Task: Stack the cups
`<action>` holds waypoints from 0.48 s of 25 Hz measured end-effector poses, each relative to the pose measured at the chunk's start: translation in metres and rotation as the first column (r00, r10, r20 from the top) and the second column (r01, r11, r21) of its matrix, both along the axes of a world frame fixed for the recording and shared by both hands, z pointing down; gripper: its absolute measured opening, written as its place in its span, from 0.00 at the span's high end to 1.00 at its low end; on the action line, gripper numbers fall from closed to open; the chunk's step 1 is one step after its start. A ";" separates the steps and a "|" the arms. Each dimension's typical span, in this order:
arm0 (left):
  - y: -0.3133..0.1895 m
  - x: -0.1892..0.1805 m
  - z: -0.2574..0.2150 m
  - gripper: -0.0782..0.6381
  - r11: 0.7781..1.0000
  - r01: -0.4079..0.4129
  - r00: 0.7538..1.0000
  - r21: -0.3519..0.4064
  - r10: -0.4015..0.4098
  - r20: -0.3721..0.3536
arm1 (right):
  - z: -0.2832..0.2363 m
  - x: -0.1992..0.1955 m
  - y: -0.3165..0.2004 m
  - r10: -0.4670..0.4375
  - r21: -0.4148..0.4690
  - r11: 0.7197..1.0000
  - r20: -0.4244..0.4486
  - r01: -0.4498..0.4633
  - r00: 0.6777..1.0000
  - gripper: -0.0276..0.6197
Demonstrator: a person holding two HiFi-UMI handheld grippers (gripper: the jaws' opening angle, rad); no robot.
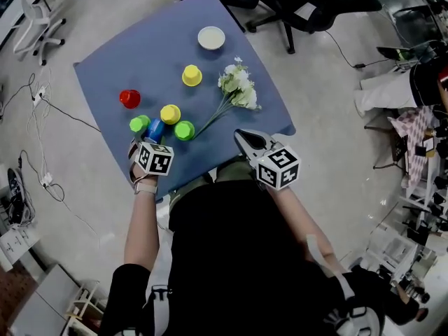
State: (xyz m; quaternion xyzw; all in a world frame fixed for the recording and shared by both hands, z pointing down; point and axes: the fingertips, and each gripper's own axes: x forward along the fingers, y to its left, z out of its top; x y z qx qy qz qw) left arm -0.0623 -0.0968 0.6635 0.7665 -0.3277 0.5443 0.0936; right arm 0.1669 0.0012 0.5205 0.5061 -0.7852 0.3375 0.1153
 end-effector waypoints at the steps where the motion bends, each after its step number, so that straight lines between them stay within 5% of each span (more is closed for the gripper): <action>1: 0.001 -0.002 -0.001 0.57 1.000 0.019 1.000 0.005 -0.019 -0.010 | 0.001 -0.002 -0.003 -0.012 -0.001 1.000 0.002 0.012 1.000 0.93; 12: 0.023 -0.045 -0.011 0.58 0.958 0.264 0.946 0.110 -0.235 -0.223 | 0.004 -0.026 -0.024 -0.118 -0.007 0.993 0.003 0.118 0.993 0.93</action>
